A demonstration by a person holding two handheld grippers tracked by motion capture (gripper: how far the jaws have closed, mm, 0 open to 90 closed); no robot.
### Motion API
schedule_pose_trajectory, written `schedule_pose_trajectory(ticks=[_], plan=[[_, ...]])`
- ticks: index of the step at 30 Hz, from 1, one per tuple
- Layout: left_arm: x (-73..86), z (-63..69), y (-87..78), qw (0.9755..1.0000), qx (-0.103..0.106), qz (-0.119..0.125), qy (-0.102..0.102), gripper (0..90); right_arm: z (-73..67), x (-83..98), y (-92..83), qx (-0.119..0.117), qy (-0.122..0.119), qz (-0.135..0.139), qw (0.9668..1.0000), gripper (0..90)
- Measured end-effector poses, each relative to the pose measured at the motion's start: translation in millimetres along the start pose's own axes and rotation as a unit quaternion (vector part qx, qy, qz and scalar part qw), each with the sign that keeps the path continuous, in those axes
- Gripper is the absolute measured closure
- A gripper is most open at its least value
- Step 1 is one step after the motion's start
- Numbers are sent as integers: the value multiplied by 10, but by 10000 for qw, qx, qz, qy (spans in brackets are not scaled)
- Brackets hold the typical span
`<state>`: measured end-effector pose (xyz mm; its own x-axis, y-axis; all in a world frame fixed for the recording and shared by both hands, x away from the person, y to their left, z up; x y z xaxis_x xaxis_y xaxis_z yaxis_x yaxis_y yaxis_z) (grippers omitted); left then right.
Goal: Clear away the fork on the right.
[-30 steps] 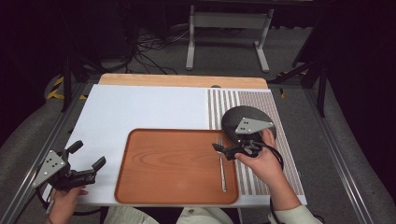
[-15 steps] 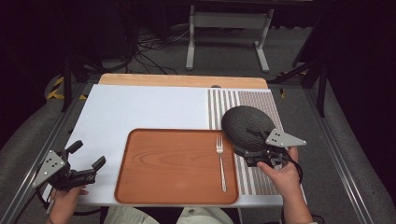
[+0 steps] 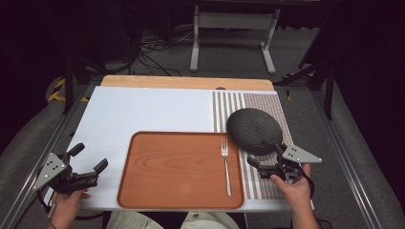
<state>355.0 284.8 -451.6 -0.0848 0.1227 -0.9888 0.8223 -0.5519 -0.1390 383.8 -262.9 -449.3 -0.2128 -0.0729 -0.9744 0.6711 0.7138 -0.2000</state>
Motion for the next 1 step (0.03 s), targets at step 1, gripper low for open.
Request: schedule_pose_trajectory(ticks=[1], plan=[[0, 0, 0, 10000, 0, 0, 0, 0, 7, 24, 4, 11, 30, -1, 10000, 129]])
Point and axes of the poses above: each handheld gripper's, and its own axes: y roughly forward along the jaws, x roughly out of its underside, z roughly to its right, the point moved 6 cm from there along y, roughly forward along the jaws, and after that the axes turned 5 degrees about y, right-handed, at the moved point
